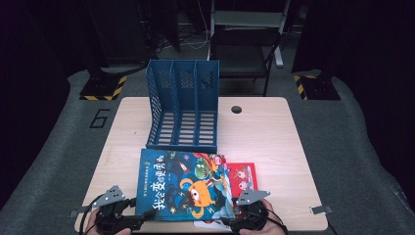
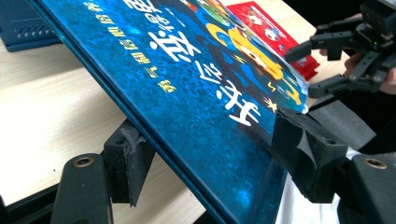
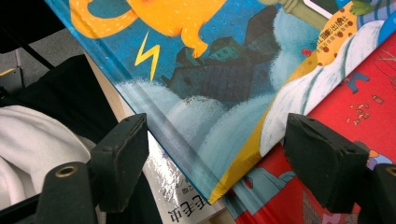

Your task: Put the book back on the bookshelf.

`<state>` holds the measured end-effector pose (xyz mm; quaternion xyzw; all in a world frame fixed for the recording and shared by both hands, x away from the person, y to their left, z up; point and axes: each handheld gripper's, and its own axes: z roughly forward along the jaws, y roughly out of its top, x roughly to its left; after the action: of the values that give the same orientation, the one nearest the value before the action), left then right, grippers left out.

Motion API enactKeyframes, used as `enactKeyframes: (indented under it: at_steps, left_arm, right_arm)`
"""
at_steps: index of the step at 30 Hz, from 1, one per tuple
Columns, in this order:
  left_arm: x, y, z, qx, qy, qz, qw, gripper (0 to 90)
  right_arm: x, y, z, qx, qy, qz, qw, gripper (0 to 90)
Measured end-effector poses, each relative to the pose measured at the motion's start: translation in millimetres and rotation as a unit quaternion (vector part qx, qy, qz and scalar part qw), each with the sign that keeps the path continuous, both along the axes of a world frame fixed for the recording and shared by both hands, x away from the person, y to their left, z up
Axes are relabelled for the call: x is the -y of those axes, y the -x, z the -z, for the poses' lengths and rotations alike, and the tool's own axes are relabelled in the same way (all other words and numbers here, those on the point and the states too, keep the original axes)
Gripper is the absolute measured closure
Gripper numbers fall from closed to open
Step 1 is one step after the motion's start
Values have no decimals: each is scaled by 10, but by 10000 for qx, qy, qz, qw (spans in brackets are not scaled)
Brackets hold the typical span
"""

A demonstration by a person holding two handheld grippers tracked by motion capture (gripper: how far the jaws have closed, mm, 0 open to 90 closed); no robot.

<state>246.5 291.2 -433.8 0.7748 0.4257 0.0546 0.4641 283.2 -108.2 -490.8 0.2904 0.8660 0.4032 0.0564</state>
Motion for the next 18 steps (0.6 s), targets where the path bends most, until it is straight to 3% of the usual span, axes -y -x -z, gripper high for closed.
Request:
enactKeyframes:
  at_steps: [3,7,9,10,15,18]
  left_arm:
    - [30,17,-17,89,-312,173,9993,264]
    - [4,1,-18,-4,-63,-20,10000,287]
    - [-41,-12,-28,-35,278,-211,9994,368]
    - [-52,-16,-40,-39,324,-221,9992,393]
    - [-41,-39,-168,113,192,-203,9995,407]
    - [-37,-80,-275,209,216,-284,9991,430]
  right_arm:
    - [0,4,2,-25,-43,44,10000,224]
    - [-3,3,0,-46,-38,44,10000,225]
    - [-5,3,-2,-68,-39,41,10000,226]
    - [-6,-6,2,-31,-82,40,10000,227]
    - [-47,-16,1,-182,-225,98,9995,228]
    - [-69,-29,3,-195,-253,77,9995,229]
